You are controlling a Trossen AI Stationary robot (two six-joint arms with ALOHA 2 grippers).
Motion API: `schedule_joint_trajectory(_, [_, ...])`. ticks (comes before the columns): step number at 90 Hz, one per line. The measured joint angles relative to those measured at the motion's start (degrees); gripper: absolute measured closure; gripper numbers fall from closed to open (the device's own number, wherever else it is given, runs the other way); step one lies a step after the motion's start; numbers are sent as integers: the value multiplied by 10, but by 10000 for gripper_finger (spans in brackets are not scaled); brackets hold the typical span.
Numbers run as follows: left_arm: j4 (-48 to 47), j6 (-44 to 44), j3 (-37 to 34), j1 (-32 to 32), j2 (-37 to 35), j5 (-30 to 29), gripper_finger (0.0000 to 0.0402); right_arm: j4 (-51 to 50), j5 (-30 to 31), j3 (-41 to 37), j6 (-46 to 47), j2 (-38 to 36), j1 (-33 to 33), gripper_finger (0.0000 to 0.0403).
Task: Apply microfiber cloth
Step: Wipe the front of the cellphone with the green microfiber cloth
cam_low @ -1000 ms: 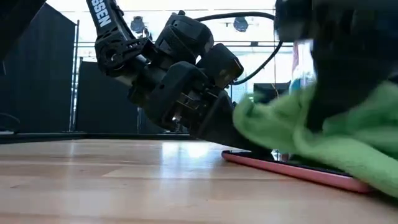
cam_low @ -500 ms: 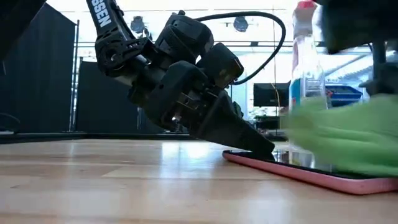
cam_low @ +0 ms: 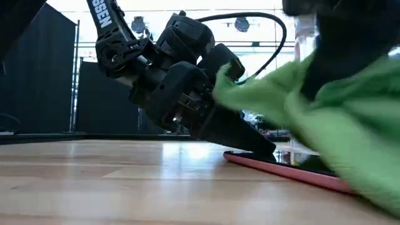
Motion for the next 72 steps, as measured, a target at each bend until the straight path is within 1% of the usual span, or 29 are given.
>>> schedule_joint_trajectory(9, [1, -3, 0, 0, 0, 0, 401, 20, -57, 0, -1, 30, -6, 378])
schedule_joint_trajectory(16, [1, -4, 0, 0, 0, 0, 401, 22, -75, 2, 3, 42, -2, 378])
schedule_joint_trajectory(30, [-32, -18, -1, 0, -29, -9, 401, 17, -58, 2, 32, 43, 7, 378])
schedule_joint_trajectory(40, [-129, -13, -3, 1, -84, -37, 401, 21, -62, 2, 31, 43, 7, 378])
schedule_joint_trajectory(48, [-235, 22, -3, 2, -127, -78, 401, 32, -67, 1, 23, 43, 7, 378])
schedule_joint_trajectory(54, [-287, 37, -8, -1, -147, -96, 402, 42, -64, 1, 21, 43, 5, 378])
schedule_joint_trajectory(66, [-294, 25, -54, -8, -166, -105, 402, 83, -59, 0, 14, 45, -8, 378])
schedule_joint_trajectory(72, [-270, 5, -79, -9, -174, -114, 402, 92, -53, 0, 6, 46, -12, 378])
